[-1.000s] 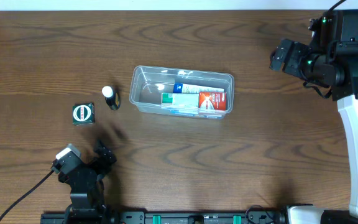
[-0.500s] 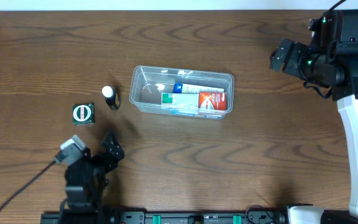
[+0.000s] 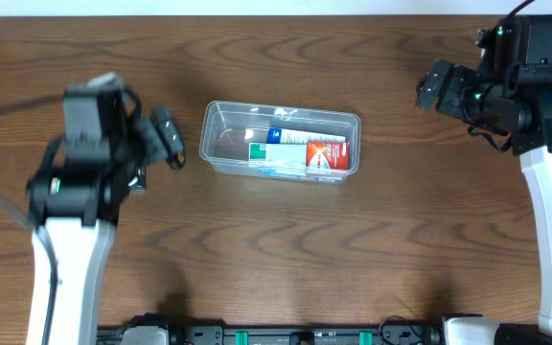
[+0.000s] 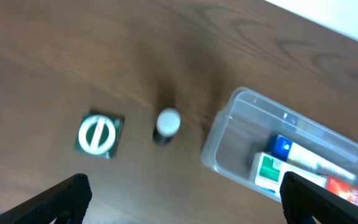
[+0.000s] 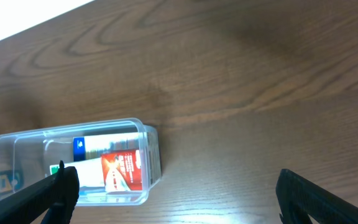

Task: Pack container
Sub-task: 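Reach the left gripper toward the dark bottle, then grasp the dark bottle by its cap with the left gripper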

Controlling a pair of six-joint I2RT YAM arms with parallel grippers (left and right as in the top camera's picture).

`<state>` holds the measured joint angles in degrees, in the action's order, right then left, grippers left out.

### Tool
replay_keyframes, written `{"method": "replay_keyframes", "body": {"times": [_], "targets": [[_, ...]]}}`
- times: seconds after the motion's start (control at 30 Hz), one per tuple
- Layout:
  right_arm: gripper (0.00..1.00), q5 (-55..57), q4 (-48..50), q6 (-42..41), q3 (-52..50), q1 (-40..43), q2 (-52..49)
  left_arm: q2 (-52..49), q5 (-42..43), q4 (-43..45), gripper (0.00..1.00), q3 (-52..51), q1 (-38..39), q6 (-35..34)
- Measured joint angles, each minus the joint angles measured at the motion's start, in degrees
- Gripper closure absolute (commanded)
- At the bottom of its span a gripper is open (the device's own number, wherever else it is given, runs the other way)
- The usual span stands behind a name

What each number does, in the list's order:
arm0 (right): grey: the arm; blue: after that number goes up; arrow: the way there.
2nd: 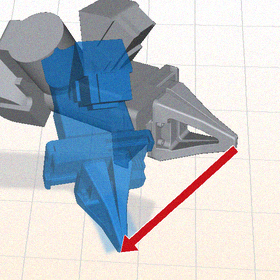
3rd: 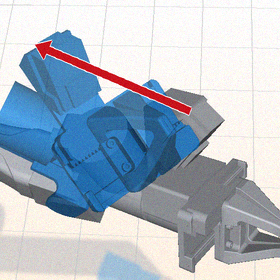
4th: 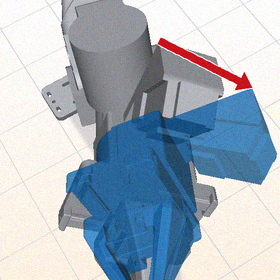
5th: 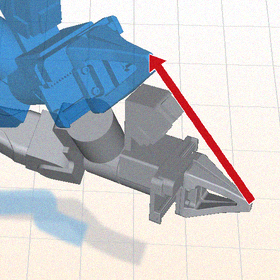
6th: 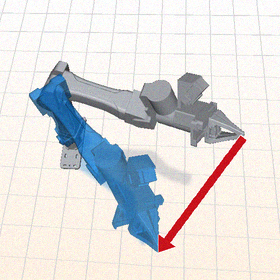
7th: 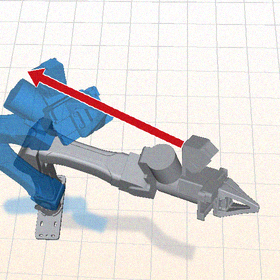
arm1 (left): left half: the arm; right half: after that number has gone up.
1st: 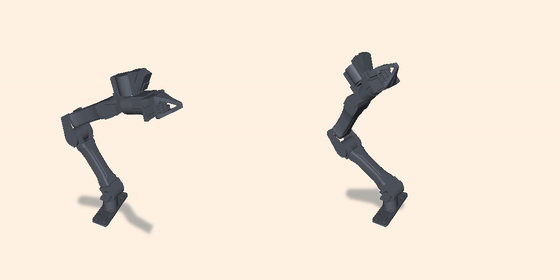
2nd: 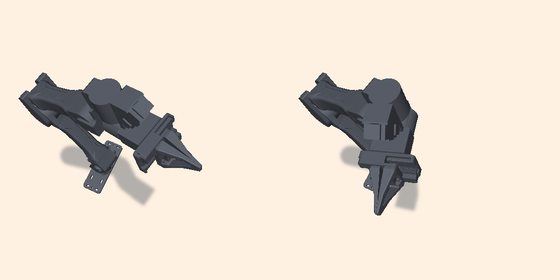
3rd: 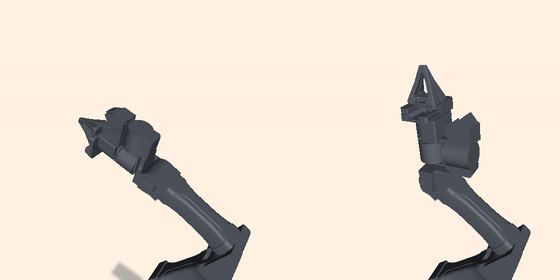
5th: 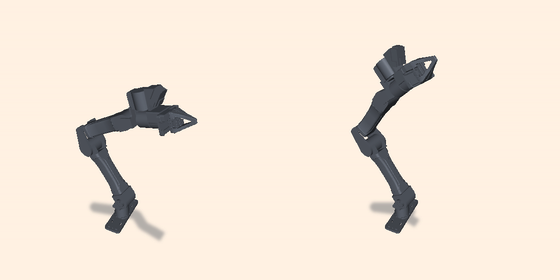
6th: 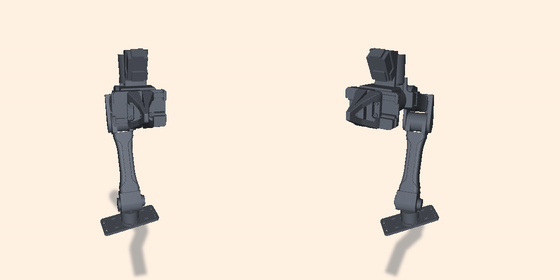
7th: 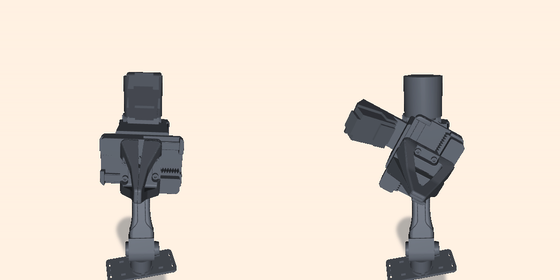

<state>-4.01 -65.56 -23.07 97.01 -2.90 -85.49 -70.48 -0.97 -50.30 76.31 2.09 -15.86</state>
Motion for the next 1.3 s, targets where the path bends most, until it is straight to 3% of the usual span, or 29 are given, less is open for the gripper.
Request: {"method": "replay_keyframes", "body": {"times": [0.27, 0.87, 1.2, 1.3], "targets": [[0.01, 0.0, 0.0, 0.0, 0.0, 0.0, 0.0, -13.0, 0.5, -0.6, 0.0, 2.5, -2.4, 7.3], [0.01, 0.0, 0.0, 0.0, 0.0, 0.0, 0.0, -31.1, 0.6, 2.1, 0.26, 2.5, -3.5, 15.0], [0.01, 0.0, 0.0, 0.0, 0.0, 0.0, 0.0, -32.6, 0.6, 5.7, 0.49, 2.5, -3.5, 16.1], [0.01, 0.0, 0.0, 0.0, 0.0, 0.0, 0.0, -32.6, 0.6, 5.6, 0.51, 2.5, -3.5, 16.3]]}}
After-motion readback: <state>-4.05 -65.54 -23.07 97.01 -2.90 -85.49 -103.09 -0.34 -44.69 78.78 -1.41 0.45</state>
